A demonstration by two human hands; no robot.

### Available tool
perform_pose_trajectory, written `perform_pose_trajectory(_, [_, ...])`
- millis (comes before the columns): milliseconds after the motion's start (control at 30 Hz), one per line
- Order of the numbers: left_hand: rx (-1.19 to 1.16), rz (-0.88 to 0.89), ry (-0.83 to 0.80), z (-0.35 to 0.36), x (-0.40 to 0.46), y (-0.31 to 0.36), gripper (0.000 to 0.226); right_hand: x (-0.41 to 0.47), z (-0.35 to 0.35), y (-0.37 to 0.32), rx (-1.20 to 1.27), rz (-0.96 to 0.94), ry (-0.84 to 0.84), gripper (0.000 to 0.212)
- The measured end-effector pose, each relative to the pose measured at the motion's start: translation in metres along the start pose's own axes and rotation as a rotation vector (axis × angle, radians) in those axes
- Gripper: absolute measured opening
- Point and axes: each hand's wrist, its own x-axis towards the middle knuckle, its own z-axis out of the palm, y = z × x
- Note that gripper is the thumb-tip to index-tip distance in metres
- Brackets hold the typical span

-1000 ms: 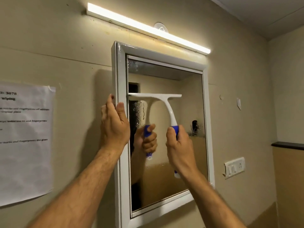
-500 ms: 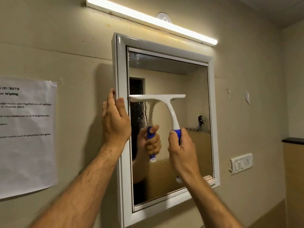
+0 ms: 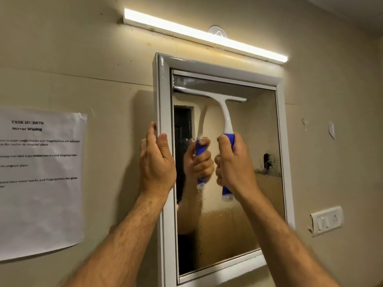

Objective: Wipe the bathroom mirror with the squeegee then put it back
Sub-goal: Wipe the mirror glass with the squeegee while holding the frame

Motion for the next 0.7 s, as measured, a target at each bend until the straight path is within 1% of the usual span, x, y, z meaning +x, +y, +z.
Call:
perform_pose_trajectory(133, [-0.004, -0.009, 0.0, 0.0, -0.001, 0.0, 0.047, -0.01, -0.001, 0.007, -0.022, -0.019, 0.025, 0.016])
perform_pose_trajectory(300, [0.002, -0.014, 0.004, 0.002, -0.001, -0.001, 0.047, 0.021, -0.003, -0.021, 0.005, -0.027, 0.016, 0.014])
perform_pose_trajectory(367, [0.002, -0.016, 0.002, 0.002, -0.001, -0.001, 0.047, 0.019, -0.005, -0.029, 0.02, -0.017, -0.006, 0.013])
perform_pose_trajectory(400, [0.002, -0.019, -0.001, 0.001, -0.002, -0.001, 0.047, 0.012, -0.007, -0.031, 0.077, -0.002, -0.034, 0.013])
perform_pose_trajectory(500, [0.02, -0.041, -0.01, 0.0, -0.003, -0.002, 0.048, -0.024, -0.013, -0.027, 0.386, 0.129, -0.152, 0.018])
perform_pose_trajectory(533, [0.024, -0.056, -0.012, 0.0, -0.004, -0.003, 0.048, -0.037, -0.014, -0.019, 0.425, 0.155, -0.169, 0.019])
perform_pose_trajectory(700, [0.003, -0.143, -0.01, -0.002, -0.013, -0.003, 0.049, -0.08, -0.008, 0.032, 0.213, 0.198, -0.103, 0.02])
